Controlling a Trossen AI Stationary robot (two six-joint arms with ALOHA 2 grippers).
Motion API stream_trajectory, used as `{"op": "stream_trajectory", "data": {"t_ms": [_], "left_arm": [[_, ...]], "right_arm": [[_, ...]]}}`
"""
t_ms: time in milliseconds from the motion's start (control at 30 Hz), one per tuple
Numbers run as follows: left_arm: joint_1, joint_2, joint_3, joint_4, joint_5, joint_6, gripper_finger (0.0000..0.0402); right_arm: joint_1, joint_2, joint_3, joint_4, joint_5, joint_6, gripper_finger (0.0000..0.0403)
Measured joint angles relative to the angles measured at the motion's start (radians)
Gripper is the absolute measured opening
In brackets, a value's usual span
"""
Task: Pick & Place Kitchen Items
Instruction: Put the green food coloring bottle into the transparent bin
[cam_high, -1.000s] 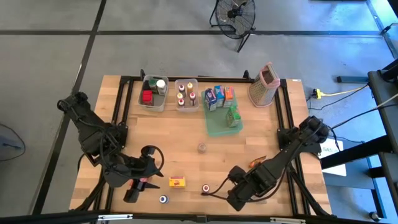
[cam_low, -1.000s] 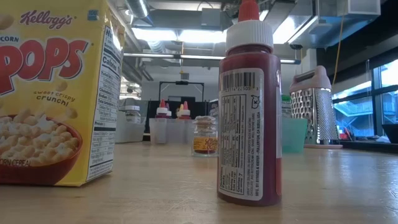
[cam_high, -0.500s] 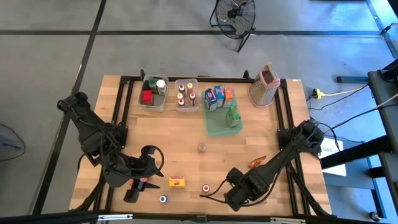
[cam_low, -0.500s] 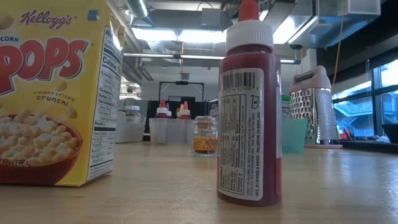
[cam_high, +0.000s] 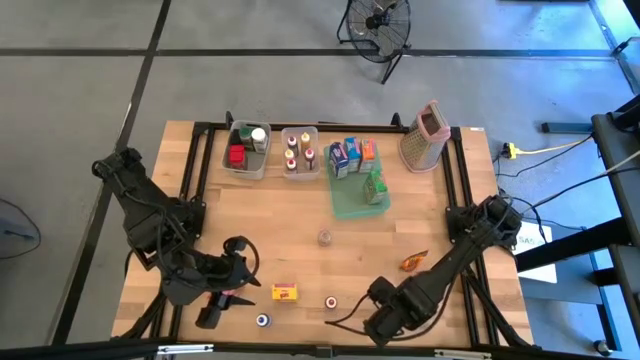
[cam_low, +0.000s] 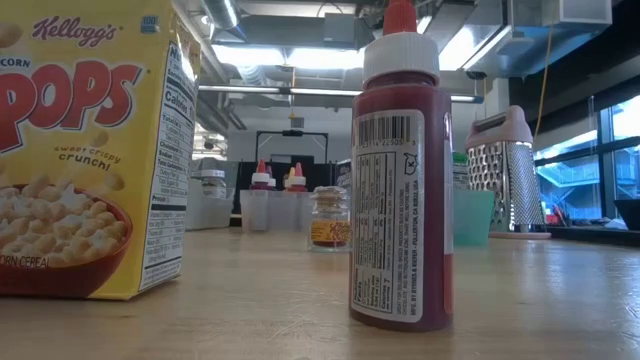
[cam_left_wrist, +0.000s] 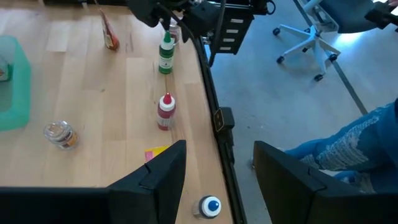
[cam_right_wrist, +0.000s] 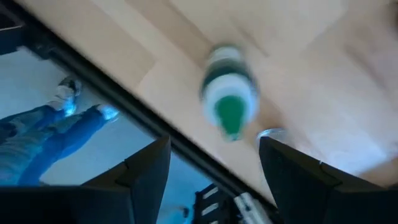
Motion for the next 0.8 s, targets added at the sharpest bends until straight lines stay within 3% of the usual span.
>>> {"op": "stream_trajectory", "data": {"t_ms": [300,567,800], "left_arm": [[0.000,0.000,0.000,0.000,0.000,0.014,0.0182],[0.000,0.000,0.000,0.000,0.000,0.016,0.0182],[0.000,0.000,0.000,0.000,0.000,0.017,0.0182]], "right_arm": [[0.047,0.000,0.000,0.030,-0.001,0.091,0.0249],[0.128,-0.001,0.000,0.065,0.223,0.226,0.0249],[0.173,-0.001,0.000,0.041,0.308,0.279,0.0249]]}}
